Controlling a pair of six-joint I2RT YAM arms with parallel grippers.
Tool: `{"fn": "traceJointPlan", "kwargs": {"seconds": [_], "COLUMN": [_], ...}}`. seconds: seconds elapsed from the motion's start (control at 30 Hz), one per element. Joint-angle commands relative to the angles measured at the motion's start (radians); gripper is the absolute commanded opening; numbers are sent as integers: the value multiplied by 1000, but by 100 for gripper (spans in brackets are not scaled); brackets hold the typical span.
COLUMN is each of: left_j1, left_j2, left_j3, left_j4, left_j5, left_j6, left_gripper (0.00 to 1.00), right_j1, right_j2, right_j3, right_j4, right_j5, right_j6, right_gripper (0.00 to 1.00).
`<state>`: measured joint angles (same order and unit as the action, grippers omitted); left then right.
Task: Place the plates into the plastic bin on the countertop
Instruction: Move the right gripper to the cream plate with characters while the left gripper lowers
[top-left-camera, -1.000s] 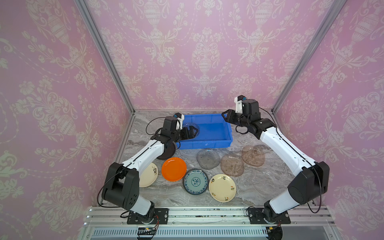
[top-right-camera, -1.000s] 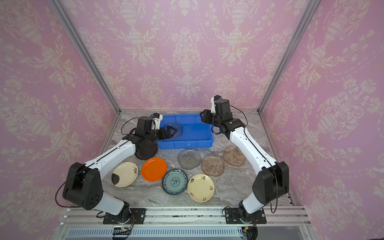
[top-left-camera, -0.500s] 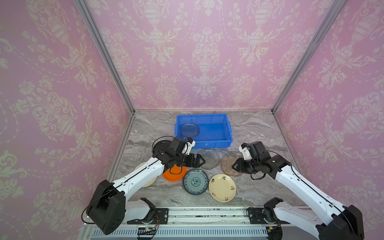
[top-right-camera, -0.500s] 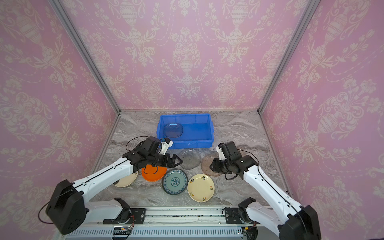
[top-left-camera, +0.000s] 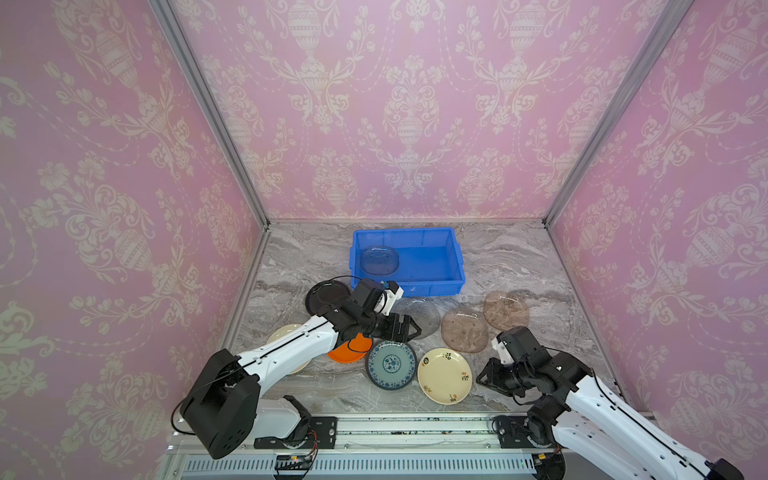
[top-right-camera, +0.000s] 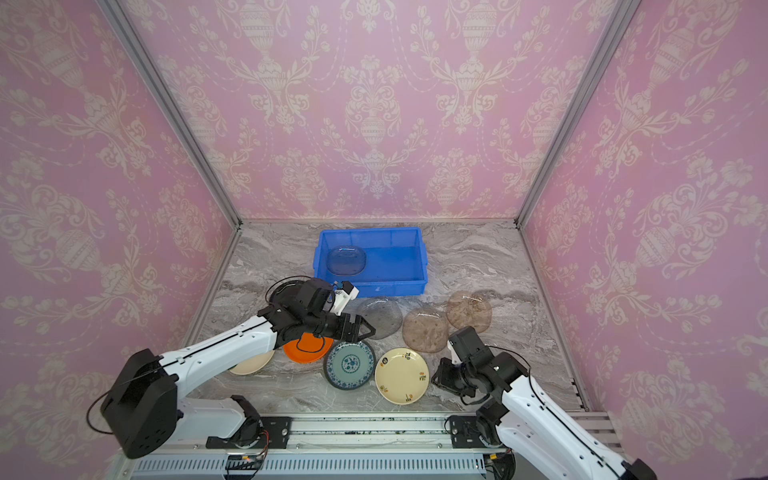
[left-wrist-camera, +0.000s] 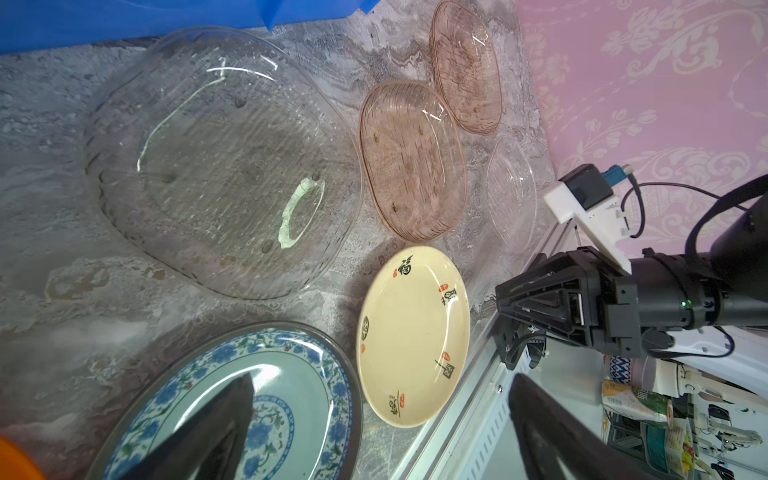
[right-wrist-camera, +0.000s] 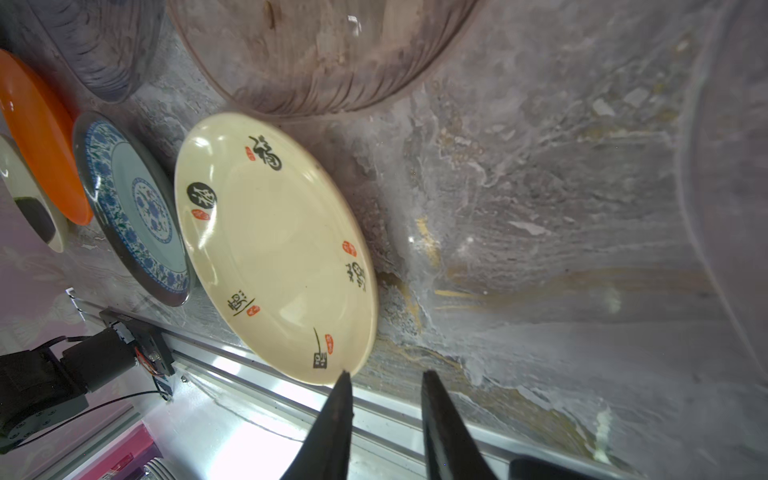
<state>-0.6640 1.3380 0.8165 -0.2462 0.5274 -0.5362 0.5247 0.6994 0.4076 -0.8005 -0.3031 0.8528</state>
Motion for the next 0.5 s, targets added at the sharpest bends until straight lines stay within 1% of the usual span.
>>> {"fn": "traceJointPlan", "kwargs": {"seconds": [0.0, 0.27, 0.4, 0.47], "left_j1": [-6, -7, -7, -7], "left_j2": [5, 13, 26, 27], "left_j3": [-7, -31, -30, -33], "left_j4": [29, 68, 73, 76], "left_j5": [20, 14, 19, 16], "left_j6": [-12, -29, -30, -31], "left_gripper": [97, 97, 97, 97], "right_j1": [14, 17, 17, 19], "right_j2": [-1, 88, 155, 162], "right_j3": [-30, -71, -90, -94], "right_j4": [80, 231, 287, 304], "right_j5": [-1, -10, -28, -35], "right_j6": [58, 69, 68, 68], "right_gripper": [34, 36, 35, 35]}}
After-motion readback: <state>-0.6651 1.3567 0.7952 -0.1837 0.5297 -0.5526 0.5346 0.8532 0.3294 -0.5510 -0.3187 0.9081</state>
